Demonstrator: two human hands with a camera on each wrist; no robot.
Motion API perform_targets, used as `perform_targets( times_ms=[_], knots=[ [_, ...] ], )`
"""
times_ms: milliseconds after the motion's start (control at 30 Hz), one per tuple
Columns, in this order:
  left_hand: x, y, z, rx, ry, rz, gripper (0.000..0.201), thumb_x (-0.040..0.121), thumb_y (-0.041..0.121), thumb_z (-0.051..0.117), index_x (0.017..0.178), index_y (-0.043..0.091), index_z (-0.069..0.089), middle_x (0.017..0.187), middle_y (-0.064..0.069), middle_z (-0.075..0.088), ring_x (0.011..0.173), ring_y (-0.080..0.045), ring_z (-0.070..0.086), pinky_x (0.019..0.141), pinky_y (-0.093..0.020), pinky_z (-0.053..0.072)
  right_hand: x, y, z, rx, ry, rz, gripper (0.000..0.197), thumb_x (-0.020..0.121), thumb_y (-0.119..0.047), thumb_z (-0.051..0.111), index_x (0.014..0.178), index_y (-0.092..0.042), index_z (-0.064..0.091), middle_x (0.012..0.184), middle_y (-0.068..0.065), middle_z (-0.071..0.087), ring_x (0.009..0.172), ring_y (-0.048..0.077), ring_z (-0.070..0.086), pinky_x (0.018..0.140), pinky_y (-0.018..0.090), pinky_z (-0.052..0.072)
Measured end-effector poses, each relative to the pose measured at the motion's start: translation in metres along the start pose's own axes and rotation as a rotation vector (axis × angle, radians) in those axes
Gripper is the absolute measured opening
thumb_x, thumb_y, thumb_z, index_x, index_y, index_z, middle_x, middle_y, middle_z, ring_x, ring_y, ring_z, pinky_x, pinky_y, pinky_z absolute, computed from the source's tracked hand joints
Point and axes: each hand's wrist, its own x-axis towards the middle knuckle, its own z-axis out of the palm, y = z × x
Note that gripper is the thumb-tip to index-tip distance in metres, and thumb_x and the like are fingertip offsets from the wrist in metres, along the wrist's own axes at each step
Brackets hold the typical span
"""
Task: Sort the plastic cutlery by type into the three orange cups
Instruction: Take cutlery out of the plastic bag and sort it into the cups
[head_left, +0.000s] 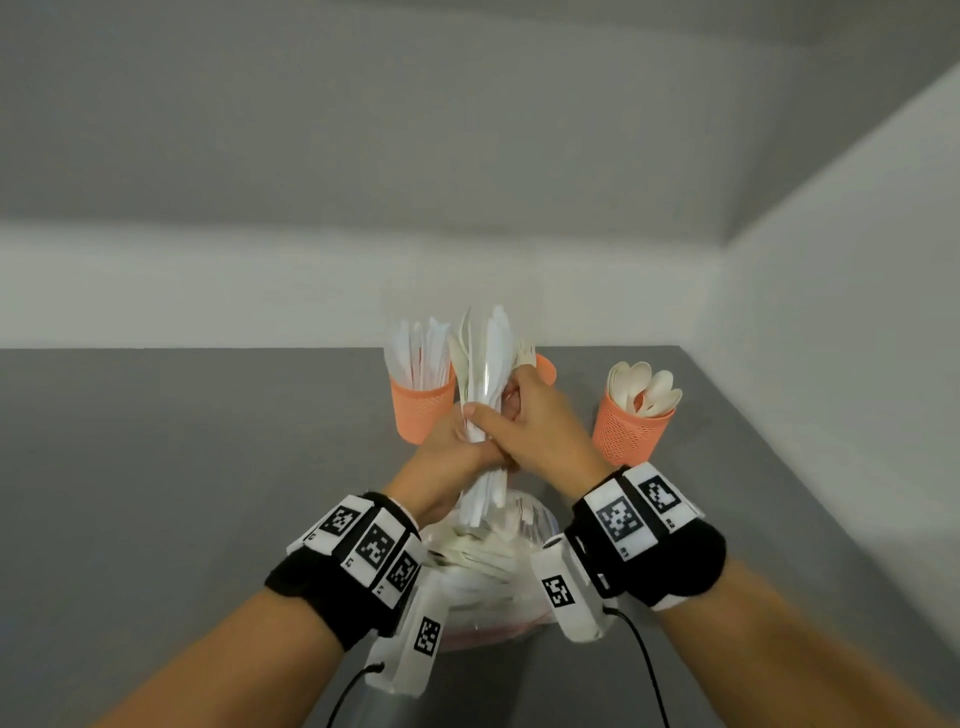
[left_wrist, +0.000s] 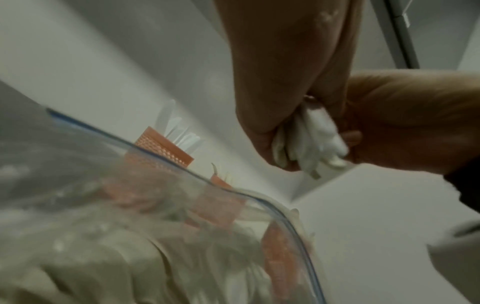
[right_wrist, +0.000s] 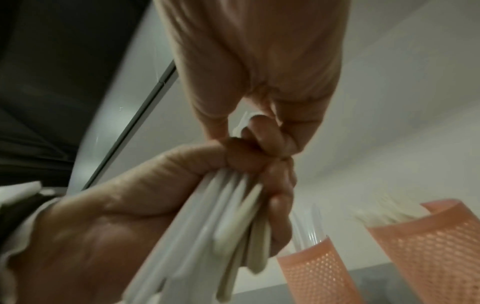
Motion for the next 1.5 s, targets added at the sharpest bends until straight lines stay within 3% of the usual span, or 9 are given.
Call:
perform_targets(
  times_ms=[367, 633, 900, 1000, 1100, 1233, 1333, 1400, 1500],
  knots=[
    [0.01, 0.006, -0.05, -0.188, -0.006, -0.113, 0.025, 0.096, 0.017, 0.045, 0.087, 0.001, 0.061, 0.078, -0.012, 0.063, 0.069, -0.015, 0.067, 0.068, -0.02, 0.055, 0.039, -0.018, 0.02, 0.494, -0.332, 0.245, 0.024, 0.097, -0.02, 0.041, 0.077, -0.012, 0.05, 0.055, 0.004, 0.038, 0.044, 0.011, 0.035, 0.044, 0.021, 0.033],
    [0.019, 0.016, -0.073, -0.296, 0.083, -0.192, 0.033, 0.096, 0.01, 0.043, 0.127, 0.001, 0.051, 0.101, -0.016, 0.069, 0.084, -0.021, 0.071, 0.072, -0.03, 0.06, 0.061, -0.011, 0.043, 0.607, -0.212, 0.295, 0.031, 0.097, -0.019, 0.041, 0.113, 0.001, 0.06, 0.115, 0.024, 0.064, 0.105, 0.035, 0.063, 0.099, 0.046, 0.048],
    [0.029, 0.01, -0.087, -0.22, 0.108, -0.214, 0.036, 0.095, 0.004, 0.044, 0.13, 0.0, 0.047, 0.096, -0.014, 0.068, 0.076, -0.018, 0.07, 0.065, -0.026, 0.059, 0.07, -0.006, 0.065, 0.571, -0.185, 0.26, 0.029, 0.098, -0.021, 0.041, 0.118, -0.007, 0.057, 0.104, 0.006, 0.068, 0.089, 0.016, 0.067, 0.073, 0.027, 0.055],
    [0.035, 0.011, -0.091, -0.216, 0.1, -0.211, 0.034, 0.093, 0.002, 0.048, 0.126, 0.002, 0.05, 0.095, -0.015, 0.068, 0.075, -0.021, 0.071, 0.066, -0.031, 0.06, 0.075, -0.007, 0.066, 0.545, -0.174, 0.257, 0.029, 0.096, -0.019, 0.045, 0.117, -0.005, 0.058, 0.109, 0.015, 0.069, 0.097, 0.027, 0.068, 0.086, 0.042, 0.056],
    [0.042, 0.009, -0.098, -0.2, 0.09, -0.243, 0.032, 0.09, 0.005, 0.054, 0.122, 0.0, 0.054, 0.097, -0.019, 0.068, 0.086, -0.029, 0.066, 0.08, -0.04, 0.056, 0.082, -0.005, 0.061, 0.626, -0.12, 0.332, 0.024, 0.094, -0.015, 0.048, 0.109, 0.001, 0.056, 0.095, 0.018, 0.068, 0.081, 0.03, 0.068, 0.068, 0.039, 0.059],
    [0.046, 0.004, -0.101, -0.115, 0.051, -0.231, 0.027, 0.087, 0.001, 0.058, 0.114, 0.003, 0.059, 0.083, -0.008, 0.071, 0.076, -0.021, 0.068, 0.075, -0.034, 0.056, 0.088, 0.001, 0.064, 0.789, -0.083, 0.404, 0.027, 0.096, -0.021, 0.048, 0.114, -0.003, 0.055, 0.107, 0.022, 0.067, 0.088, 0.034, 0.067, 0.064, 0.044, 0.059],
    [0.049, 0.003, -0.105, -0.122, 0.049, -0.22, 0.024, 0.087, -0.003, 0.055, 0.109, 0.003, 0.061, 0.083, -0.01, 0.071, 0.076, -0.021, 0.068, 0.077, -0.036, 0.056, 0.091, 0.005, 0.07, 0.748, 0.003, 0.37, 0.028, 0.097, -0.027, 0.045, 0.105, -0.002, 0.055, 0.078, 0.005, 0.071, 0.063, 0.018, 0.063, 0.051, 0.028, 0.053],
    [0.05, 0.006, -0.11, -0.143, 0.057, -0.236, 0.019, 0.087, -0.004, 0.053, 0.103, 0.002, 0.061, 0.077, -0.012, 0.067, 0.066, -0.02, 0.065, 0.064, -0.032, 0.056, 0.094, 0.008, 0.064, 0.685, 0.128, 0.293, 0.02, 0.098, -0.028, 0.042, 0.088, -0.014, 0.052, 0.05, -0.008, 0.053, 0.042, 0.005, 0.046, 0.039, 0.019, 0.036],
    [0.048, 0.01, -0.117, -0.198, 0.036, -0.243, 0.016, 0.088, -0.008, 0.046, 0.084, 0.003, 0.057, 0.052, -0.006, 0.057, 0.041, -0.014, 0.052, 0.041, -0.02, 0.045, 0.098, 0.013, 0.049, 0.395, 0.17, 0.031, 0.013, 0.09, -0.017, 0.054, 0.082, -0.027, 0.054, 0.059, -0.013, 0.049, 0.048, 0.004, 0.046, 0.049, 0.017, 0.038]
  ],
)
